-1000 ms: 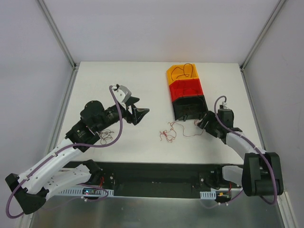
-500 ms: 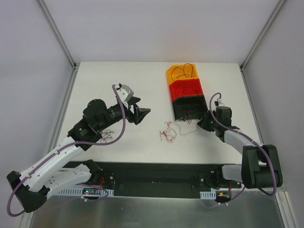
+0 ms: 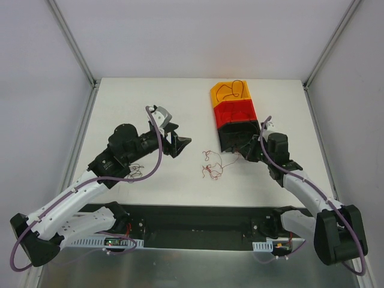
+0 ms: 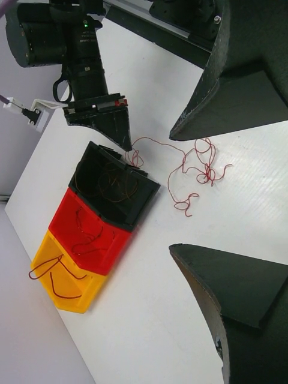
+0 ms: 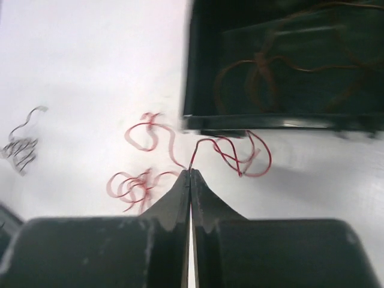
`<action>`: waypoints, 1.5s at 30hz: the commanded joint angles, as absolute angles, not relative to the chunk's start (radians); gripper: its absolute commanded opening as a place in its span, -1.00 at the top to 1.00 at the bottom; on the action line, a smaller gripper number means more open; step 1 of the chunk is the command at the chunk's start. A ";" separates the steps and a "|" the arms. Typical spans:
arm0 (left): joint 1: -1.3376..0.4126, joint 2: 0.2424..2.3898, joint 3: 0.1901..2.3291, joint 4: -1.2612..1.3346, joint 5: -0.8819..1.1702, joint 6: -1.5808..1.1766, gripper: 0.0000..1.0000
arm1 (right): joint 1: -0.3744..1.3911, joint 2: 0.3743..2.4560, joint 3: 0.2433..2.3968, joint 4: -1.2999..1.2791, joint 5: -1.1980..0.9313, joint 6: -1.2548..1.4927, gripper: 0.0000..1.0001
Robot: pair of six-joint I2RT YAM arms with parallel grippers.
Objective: Untangle the cables
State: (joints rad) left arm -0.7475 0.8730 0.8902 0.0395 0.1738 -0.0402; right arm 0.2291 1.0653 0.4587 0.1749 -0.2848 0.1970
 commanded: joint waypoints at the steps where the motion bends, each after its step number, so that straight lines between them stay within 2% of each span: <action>1: -0.756 0.882 0.942 0.051 0.192 -0.048 -0.40 | 0.340 1.042 0.558 0.229 -0.394 0.184 1.00; 11: -0.756 0.891 0.962 0.021 0.166 -0.063 -0.45 | 0.498 1.133 0.747 0.209 -0.512 0.196 1.00; 18: -0.756 0.842 0.940 0.023 0.037 -0.071 -0.44 | 0.604 1.297 0.883 0.144 -0.540 0.204 0.98; 21: -0.756 0.812 0.925 0.026 -0.050 -0.071 -0.46 | 0.615 1.370 0.923 0.071 -0.503 0.206 0.64; 24: -0.755 0.792 0.914 0.035 -0.087 -0.071 -0.47 | 0.620 1.419 0.933 0.025 -0.453 0.198 0.41; 29: -0.756 0.793 0.914 0.040 -0.078 -0.067 -0.49 | 0.611 1.419 0.951 -0.153 -0.241 0.141 -0.03; 33: -0.755 0.796 0.916 0.040 -0.066 -0.071 -0.49 | 0.560 1.381 0.898 -0.225 -0.150 0.198 -0.21; 37: -0.755 0.799 0.919 0.040 -0.051 -0.075 -0.49 | 0.465 1.315 0.758 -0.186 -0.140 0.314 -0.29; 45: -0.756 0.810 0.919 0.040 -0.035 -0.077 -0.49 | 0.414 1.273 0.566 0.070 -0.345 0.258 -0.28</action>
